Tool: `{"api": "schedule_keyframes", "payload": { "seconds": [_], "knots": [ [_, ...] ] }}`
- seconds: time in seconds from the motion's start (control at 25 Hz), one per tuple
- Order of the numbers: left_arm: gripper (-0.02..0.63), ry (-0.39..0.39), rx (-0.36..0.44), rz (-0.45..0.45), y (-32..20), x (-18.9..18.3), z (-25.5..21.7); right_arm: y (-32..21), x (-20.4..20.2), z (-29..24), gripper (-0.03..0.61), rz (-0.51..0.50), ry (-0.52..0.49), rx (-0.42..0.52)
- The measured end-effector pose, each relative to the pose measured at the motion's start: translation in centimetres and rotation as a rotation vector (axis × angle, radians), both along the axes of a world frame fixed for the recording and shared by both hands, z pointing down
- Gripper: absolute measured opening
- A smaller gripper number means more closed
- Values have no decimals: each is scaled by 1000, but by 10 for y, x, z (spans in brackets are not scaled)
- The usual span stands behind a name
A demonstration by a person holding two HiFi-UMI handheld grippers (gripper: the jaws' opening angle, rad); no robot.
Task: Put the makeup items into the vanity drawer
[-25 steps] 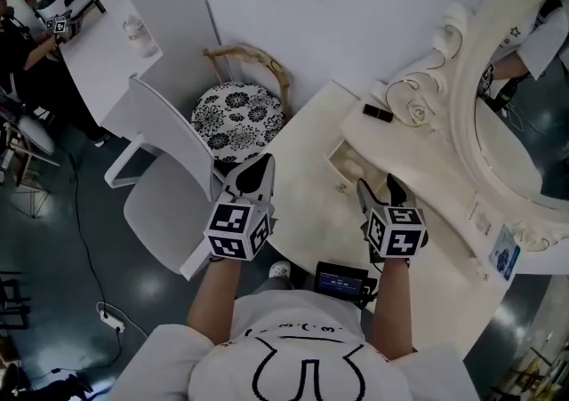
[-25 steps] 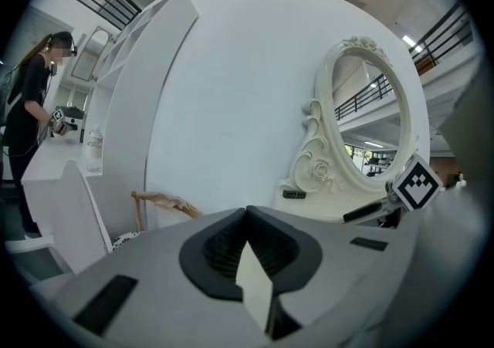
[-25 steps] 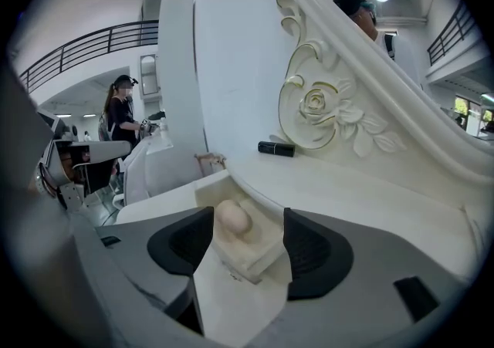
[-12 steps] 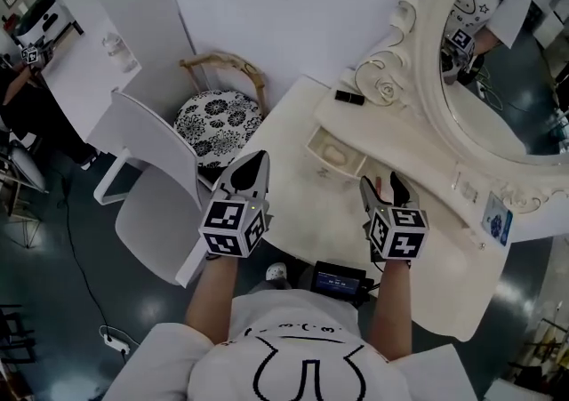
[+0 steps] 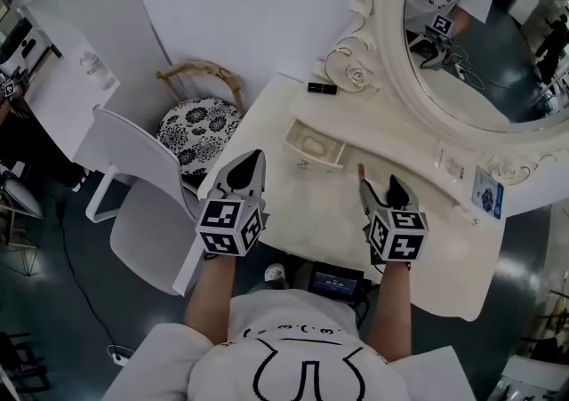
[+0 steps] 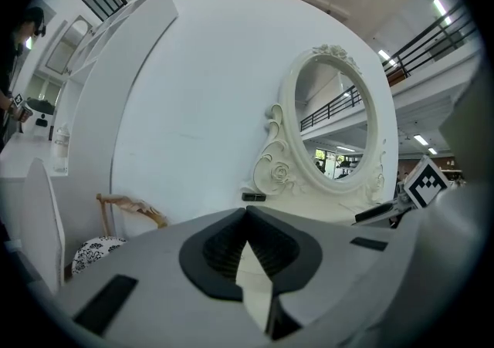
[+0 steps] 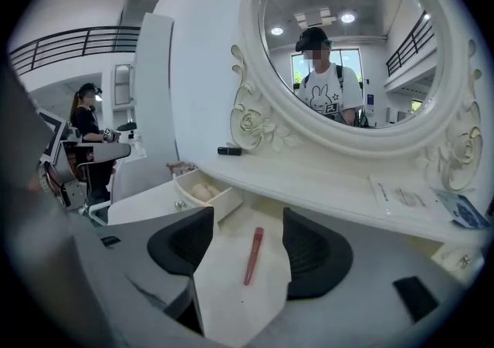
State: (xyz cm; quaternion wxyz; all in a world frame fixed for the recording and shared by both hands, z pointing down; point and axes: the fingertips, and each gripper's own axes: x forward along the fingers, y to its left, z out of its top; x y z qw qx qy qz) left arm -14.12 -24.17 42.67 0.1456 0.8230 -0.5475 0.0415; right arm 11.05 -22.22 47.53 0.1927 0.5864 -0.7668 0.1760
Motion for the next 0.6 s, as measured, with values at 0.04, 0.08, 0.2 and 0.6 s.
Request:
{"api": "schedule_keyframes", "payload": {
  "seconds": [0.04, 0.08, 0.2, 0.6],
  "knots": [
    [15, -4, -5, 4, 0, 1, 2, 2, 0, 4, 258, 1, -1, -9],
    [15, -8, -12, 7, 1, 1, 5, 4, 0, 9, 258, 1, -1, -19],
    [15, -19, -36, 10, 0, 1, 16, 7, -2, 26, 258, 1, -5, -51],
    [15, -29, -119, 12, -13, 1, 58, 1, -2, 80, 256, 5, -34, -151]
  ]
}}
